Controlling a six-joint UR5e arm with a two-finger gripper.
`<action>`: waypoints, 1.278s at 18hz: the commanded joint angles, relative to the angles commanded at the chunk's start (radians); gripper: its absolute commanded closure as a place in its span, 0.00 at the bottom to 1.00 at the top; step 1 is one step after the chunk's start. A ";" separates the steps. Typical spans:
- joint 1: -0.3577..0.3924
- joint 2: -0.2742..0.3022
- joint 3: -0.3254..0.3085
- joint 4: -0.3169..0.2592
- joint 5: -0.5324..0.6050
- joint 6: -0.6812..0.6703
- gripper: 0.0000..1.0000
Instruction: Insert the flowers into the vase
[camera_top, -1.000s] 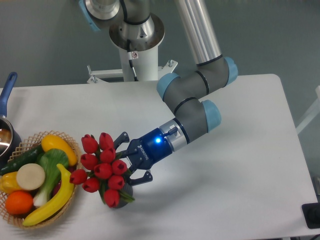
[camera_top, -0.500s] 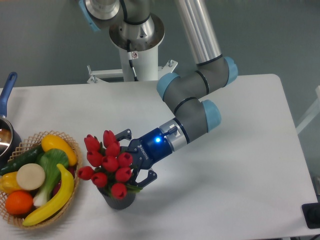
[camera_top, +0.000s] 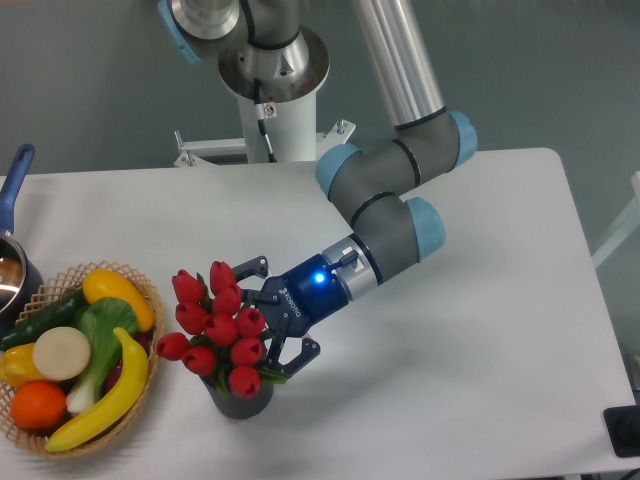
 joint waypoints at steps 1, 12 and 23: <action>0.011 0.005 -0.002 0.000 0.008 -0.002 0.00; 0.015 0.116 -0.055 -0.002 0.246 0.040 0.00; 0.035 0.231 -0.089 -0.005 0.432 0.080 0.00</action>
